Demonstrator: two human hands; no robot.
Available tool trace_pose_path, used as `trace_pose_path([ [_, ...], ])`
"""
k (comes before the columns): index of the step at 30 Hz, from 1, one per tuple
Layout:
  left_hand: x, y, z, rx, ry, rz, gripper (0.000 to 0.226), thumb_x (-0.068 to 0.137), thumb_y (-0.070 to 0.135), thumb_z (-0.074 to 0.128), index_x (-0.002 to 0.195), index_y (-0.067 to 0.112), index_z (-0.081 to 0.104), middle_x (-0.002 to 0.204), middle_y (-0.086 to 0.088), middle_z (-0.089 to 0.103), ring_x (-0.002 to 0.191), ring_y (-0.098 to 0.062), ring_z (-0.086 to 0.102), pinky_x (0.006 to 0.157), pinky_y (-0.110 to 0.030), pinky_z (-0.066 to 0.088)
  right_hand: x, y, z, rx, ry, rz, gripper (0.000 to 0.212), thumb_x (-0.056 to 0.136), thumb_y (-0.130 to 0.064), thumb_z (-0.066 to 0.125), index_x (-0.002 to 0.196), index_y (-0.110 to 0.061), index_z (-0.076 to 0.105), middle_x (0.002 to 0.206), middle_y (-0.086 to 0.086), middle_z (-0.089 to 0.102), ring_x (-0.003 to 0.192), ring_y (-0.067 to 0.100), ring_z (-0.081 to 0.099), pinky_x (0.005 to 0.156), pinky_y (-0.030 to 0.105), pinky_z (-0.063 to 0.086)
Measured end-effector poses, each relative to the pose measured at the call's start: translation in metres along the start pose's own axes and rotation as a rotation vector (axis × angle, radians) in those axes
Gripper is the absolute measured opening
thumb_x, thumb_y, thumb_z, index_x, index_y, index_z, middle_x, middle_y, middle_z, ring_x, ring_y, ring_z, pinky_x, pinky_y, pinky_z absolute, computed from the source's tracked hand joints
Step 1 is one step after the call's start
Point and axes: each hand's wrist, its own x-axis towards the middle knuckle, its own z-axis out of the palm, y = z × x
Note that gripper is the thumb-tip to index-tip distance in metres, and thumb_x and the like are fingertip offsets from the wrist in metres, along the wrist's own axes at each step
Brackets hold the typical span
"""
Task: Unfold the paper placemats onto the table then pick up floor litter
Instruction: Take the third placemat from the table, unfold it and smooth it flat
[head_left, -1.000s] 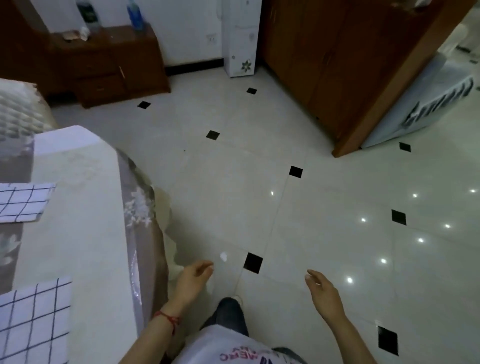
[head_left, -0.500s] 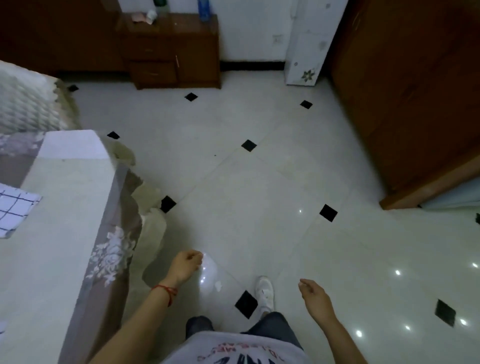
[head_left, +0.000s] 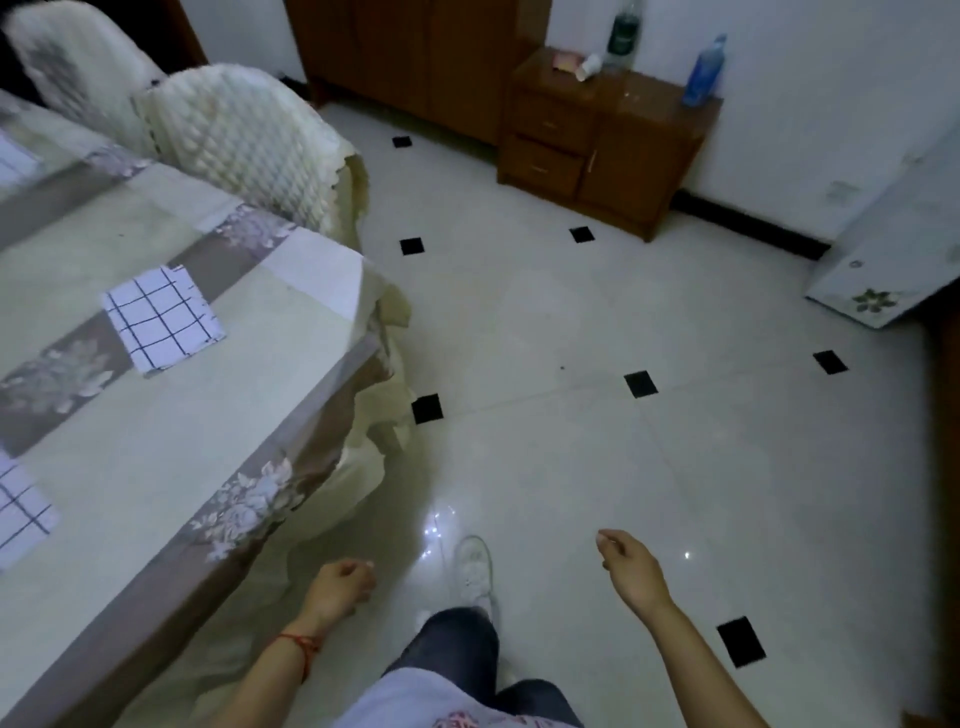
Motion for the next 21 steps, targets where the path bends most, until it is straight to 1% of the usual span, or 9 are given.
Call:
trace_pose_path([
  [2, 0.015, 0.012, 0.002, -0.038, 0.023, -0.022, 0.025, 0.092, 0.012, 0.048, 0.069, 0.015, 0.057, 0.078, -0.013, 0.060, 0.062, -0.021, 0.051, 0.058, -0.023, 0.034, 0.026, -0.021, 0.002, -0.032, -0.038, -0.019, 0.033, 0.095, -0.025, 0.045, 0.123, -0.009, 0.054, 0.124, 0.012, 0.058, 0.112, 0.027, 0.056, 0.095, 0.028, 0.038],
  [5, 0.040, 0.045, 0.007, -0.077, 0.023, 0.010, 0.024, 0.092, 0.013, 0.048, 0.070, 0.015, 0.058, 0.076, -0.010, 0.061, 0.072, -0.024, 0.054, 0.059, -0.023, 0.036, 0.062, -0.054, 0.004, -0.063, -0.067, -0.058, 0.032, 0.094, -0.025, 0.046, 0.120, -0.009, 0.056, 0.121, 0.012, 0.060, 0.109, 0.026, 0.058, 0.094, 0.029, 0.040],
  [9, 0.067, 0.119, 0.011, -0.081, -0.047, 0.131, 0.022, 0.092, 0.010, 0.047, 0.074, 0.015, 0.057, 0.076, -0.003, 0.059, 0.071, -0.015, 0.054, 0.059, -0.018, 0.040, 0.105, -0.107, 0.003, -0.098, -0.113, -0.097, 0.032, 0.094, -0.026, 0.046, 0.120, -0.009, 0.056, 0.120, 0.010, 0.060, 0.110, 0.026, 0.058, 0.097, 0.033, 0.042],
  [13, 0.092, 0.197, -0.003, -0.158, -0.017, 0.263, 0.019, 0.091, 0.013, 0.050, 0.089, 0.001, 0.064, 0.081, -0.008, 0.061, 0.072, -0.015, 0.056, 0.057, -0.015, 0.049, 0.137, -0.172, 0.006, -0.074, -0.156, -0.178, 0.032, 0.095, -0.027, 0.045, 0.121, -0.012, 0.055, 0.113, 0.004, 0.059, 0.110, 0.023, 0.057, 0.096, 0.028, 0.040],
  [14, 0.098, 0.214, -0.011, -0.179, -0.009, 0.283, 0.019, 0.091, 0.016, 0.051, 0.092, 0.004, 0.066, 0.084, -0.008, 0.063, 0.076, -0.016, 0.059, 0.059, -0.016, 0.053, 0.143, -0.189, 0.008, -0.072, -0.172, -0.203, 0.032, 0.095, -0.027, 0.046, 0.121, -0.013, 0.055, 0.113, 0.003, 0.059, 0.110, 0.023, 0.056, 0.095, 0.027, 0.040],
  [16, 0.106, 0.241, -0.030, -0.224, 0.037, 0.343, 0.013, 0.088, 0.021, 0.055, 0.086, 0.022, 0.068, 0.086, -0.006, 0.068, 0.082, -0.020, 0.065, 0.078, -0.030, 0.056, 0.155, -0.223, 0.016, -0.076, -0.211, -0.257, 0.030, 0.094, -0.028, 0.046, 0.120, -0.014, 0.056, 0.112, 0.003, 0.060, 0.109, 0.021, 0.057, 0.093, 0.025, 0.040],
  [17, 0.107, 0.251, -0.041, -0.258, 0.080, 0.365, 0.012, 0.085, 0.025, 0.058, 0.080, 0.028, 0.069, 0.085, -0.006, 0.070, 0.081, -0.022, 0.066, 0.084, -0.036, 0.054, 0.161, -0.241, 0.022, -0.085, -0.233, -0.286, 0.029, 0.094, -0.028, 0.047, 0.119, -0.015, 0.057, 0.112, 0.003, 0.060, 0.108, 0.021, 0.057, 0.091, 0.024, 0.039],
  [19, 0.109, 0.264, -0.062, -0.345, 0.183, 0.376, 0.013, 0.078, 0.031, 0.059, 0.076, 0.026, 0.072, 0.082, -0.007, 0.070, 0.078, -0.022, 0.065, 0.085, -0.041, 0.051, 0.173, -0.277, 0.036, -0.106, -0.287, -0.343, 0.028, 0.094, -0.028, 0.047, 0.117, -0.016, 0.057, 0.108, 0.001, 0.061, 0.105, 0.019, 0.059, 0.088, 0.023, 0.039],
  [21, 0.109, 0.268, -0.082, -0.374, 0.288, 0.363, 0.015, 0.085, 0.024, 0.057, 0.078, 0.024, 0.071, 0.086, -0.005, 0.070, 0.082, -0.021, 0.065, 0.083, -0.036, 0.051, 0.184, -0.314, 0.053, -0.132, -0.354, -0.403, 0.025, 0.094, -0.026, 0.047, 0.115, -0.017, 0.058, 0.104, -0.003, 0.061, 0.103, 0.019, 0.060, 0.083, 0.021, 0.040],
])
